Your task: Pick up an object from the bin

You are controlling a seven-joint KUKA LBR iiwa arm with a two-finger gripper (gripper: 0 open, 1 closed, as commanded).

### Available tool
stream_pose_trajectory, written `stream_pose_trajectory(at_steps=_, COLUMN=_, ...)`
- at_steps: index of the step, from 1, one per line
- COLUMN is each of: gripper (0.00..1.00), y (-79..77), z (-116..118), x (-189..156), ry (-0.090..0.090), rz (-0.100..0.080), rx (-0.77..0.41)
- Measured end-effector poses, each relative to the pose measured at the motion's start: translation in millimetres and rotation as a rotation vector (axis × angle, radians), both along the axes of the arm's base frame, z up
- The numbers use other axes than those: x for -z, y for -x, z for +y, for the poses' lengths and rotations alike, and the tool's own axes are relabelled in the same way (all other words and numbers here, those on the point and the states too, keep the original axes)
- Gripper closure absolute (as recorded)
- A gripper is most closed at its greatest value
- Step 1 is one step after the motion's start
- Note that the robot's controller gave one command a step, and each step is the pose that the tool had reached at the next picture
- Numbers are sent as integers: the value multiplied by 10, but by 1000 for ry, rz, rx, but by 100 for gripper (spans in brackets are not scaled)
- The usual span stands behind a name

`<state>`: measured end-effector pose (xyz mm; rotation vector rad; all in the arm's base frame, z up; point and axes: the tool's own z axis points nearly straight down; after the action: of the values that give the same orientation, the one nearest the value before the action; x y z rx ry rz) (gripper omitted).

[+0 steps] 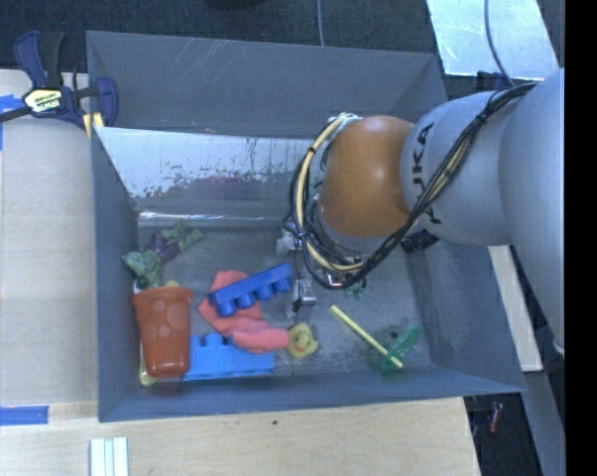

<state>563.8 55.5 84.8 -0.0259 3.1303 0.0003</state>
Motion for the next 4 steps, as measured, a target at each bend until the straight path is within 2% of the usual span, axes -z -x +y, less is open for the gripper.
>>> stream_pose_trajectory(at_steps=1, gripper=0, y=-103, z=281, x=102, ry=2, rz=1, rx=-147)
stream_pose_trajectory(at_steps=2, gripper=100, y=-104, z=456, x=77, ry=2, rz=-2, rx=-215)
stream_pose_trajectory(at_steps=3, gripper=100, y=-104, z=454, x=77, ry=2, rz=-1, rx=-214)
stream_pose_trajectory(at_steps=4, gripper=100, y=-154, z=497, x=-538, ry=3, rz=4, rx=-218)
